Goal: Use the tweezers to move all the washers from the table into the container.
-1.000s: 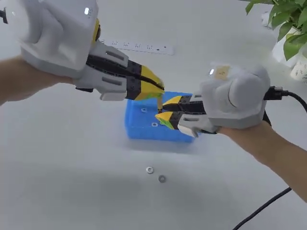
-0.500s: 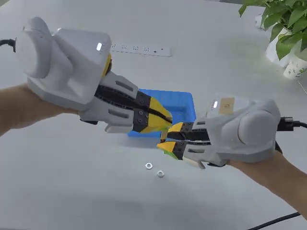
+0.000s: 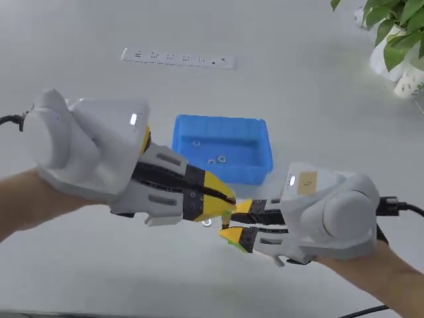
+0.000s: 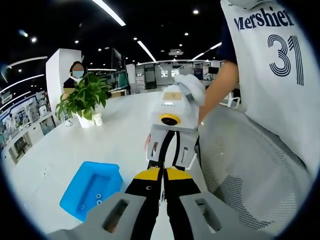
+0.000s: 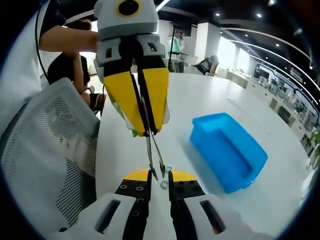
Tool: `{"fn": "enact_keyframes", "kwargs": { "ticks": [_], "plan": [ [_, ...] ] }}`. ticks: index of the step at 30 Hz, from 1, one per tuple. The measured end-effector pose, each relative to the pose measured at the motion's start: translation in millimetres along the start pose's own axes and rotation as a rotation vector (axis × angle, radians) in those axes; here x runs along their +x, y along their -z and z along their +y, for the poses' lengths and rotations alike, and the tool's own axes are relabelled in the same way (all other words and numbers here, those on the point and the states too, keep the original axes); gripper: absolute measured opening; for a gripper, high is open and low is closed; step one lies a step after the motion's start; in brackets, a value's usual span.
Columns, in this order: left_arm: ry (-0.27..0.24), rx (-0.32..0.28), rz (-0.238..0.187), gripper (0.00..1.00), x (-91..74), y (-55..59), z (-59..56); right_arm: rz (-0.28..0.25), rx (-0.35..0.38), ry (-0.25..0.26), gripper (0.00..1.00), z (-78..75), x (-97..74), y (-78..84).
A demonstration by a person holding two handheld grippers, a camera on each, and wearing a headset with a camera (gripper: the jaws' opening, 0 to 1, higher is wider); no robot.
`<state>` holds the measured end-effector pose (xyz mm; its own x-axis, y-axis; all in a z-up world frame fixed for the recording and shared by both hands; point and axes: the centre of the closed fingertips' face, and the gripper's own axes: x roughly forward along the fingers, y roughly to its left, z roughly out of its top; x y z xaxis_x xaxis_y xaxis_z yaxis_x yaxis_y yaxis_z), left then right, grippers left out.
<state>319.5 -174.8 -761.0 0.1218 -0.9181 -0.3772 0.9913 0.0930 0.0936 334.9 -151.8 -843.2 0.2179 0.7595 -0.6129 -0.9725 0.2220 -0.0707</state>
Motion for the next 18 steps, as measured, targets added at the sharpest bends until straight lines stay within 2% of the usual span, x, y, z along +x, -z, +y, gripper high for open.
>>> {"fn": "enact_keyframes", "kwargs": {
  "ticks": [4, 7, 11, 13, 18],
  "plan": [
    [-0.024, -0.028, -0.013, 0.05, 1.0, 5.7, 2.2, 0.006, 0.0, -0.001, 0.14, 2.5, 4.6, 4.3],
    [-0.024, -0.055, -0.015, 0.05, 2.8, 10.2, 2.4, 0.015, 0.006, 0.003, 0.14, 2.7, 6.4, 8.3],
    [-0.02, -0.061, -0.017, 0.05, 4.7, 10.6, 2.3, 0.024, -0.006, 0.021, 0.14, 1.0, 7.7, 11.8],
    [-0.02, -0.066, -0.021, 0.05, 5.8, 10.7, 3.2, 0.019, 0.012, 0.024, 0.14, -1.1, 8.2, 12.9],
    [-0.033, -0.08, -0.031, 0.05, 6.7, 12.0, 8.7, 0.018, 0.017, 0.039, 0.14, -5.8, 8.5, 14.8]
  ]
}}
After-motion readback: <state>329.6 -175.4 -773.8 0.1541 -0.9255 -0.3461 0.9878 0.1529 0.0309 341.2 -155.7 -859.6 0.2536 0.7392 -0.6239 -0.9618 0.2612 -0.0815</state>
